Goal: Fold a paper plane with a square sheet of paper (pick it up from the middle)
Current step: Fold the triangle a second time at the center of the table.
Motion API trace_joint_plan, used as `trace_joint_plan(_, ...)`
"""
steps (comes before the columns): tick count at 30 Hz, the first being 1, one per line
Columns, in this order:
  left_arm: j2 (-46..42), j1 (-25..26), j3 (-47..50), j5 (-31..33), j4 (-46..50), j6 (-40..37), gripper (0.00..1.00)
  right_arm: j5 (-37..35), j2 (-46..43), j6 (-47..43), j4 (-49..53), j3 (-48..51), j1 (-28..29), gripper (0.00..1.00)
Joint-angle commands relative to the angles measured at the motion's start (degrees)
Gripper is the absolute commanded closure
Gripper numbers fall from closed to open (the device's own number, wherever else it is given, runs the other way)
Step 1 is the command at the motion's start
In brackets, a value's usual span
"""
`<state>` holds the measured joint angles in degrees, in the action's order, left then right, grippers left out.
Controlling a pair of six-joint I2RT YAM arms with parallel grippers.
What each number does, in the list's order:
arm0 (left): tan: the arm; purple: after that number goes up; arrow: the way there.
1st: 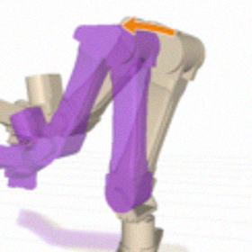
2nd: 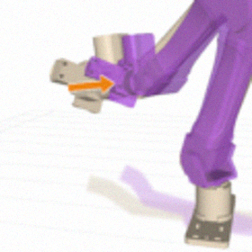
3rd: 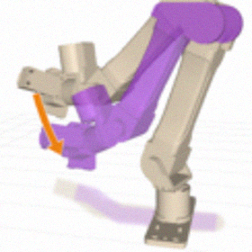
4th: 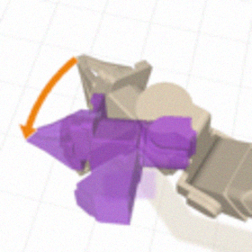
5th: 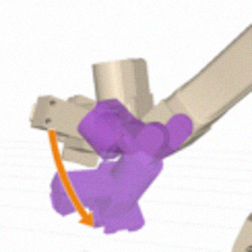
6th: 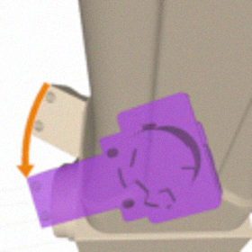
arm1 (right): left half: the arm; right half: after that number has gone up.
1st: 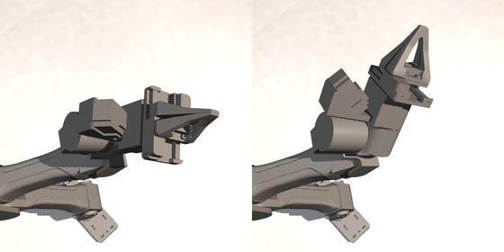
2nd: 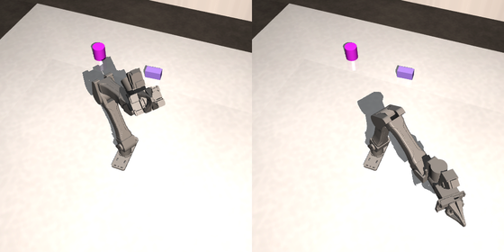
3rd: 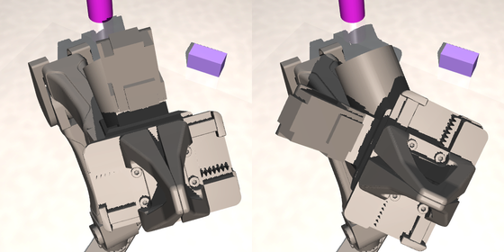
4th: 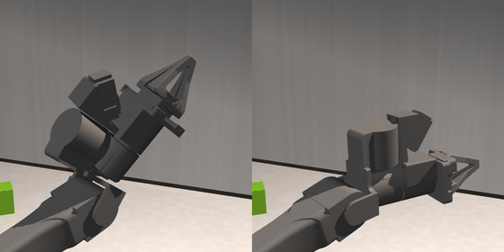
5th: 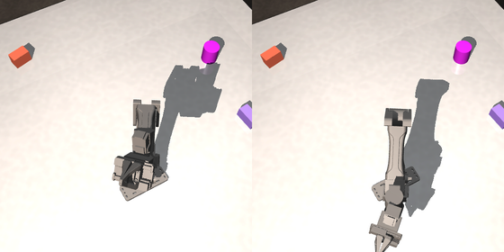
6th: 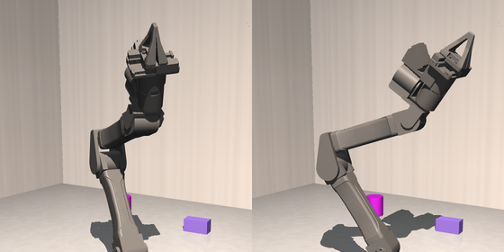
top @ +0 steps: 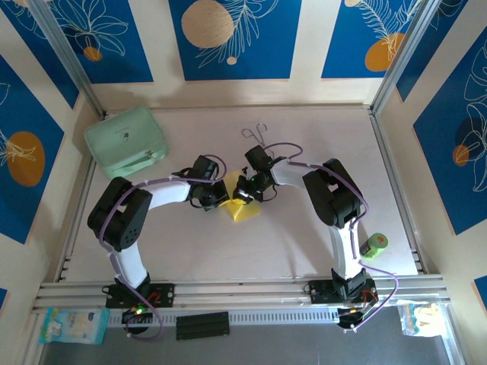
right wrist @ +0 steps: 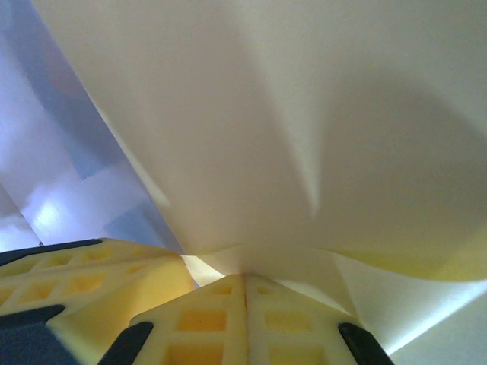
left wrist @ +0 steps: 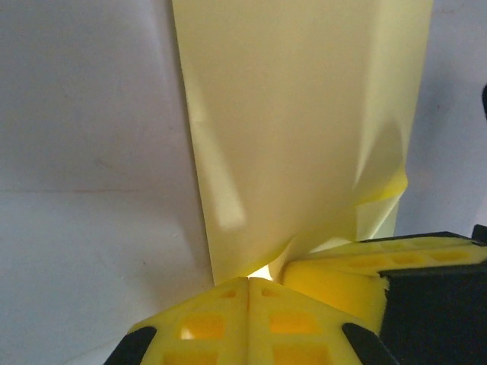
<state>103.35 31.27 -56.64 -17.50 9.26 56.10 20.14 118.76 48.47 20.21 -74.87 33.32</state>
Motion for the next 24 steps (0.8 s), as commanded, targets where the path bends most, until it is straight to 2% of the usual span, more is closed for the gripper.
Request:
trace_joint_plan(1, 1.5, 0.5, -1.5, -0.1, -0.7, 0.0, 0.99, -0.6, 1.4, 0.1, 2.2, 0.9, -0.2, 0.95)
trace_joint_plan(10, 2.5, 0.5, -1.0, 0.1, 1.3, -1.0, 1.00, 0.3, 0.3, -0.2, 1.3, 1.3, -0.4, 0.95)
trace_joint_plan(19, 3.7, 0.5, -1.8, -0.2, 6.1, -5.4, 1.00, 4.7, -6.3, -3.3, -2.9, 2.7, -2.7, 0.94)
trace_joint_plan(24, 5.2, 0.4, -4.4, -0.1, 9.8, -10.0, 1.00, 4.9, -6.3, -6.6, -2.6, 3.1, -3.0, 0.94)
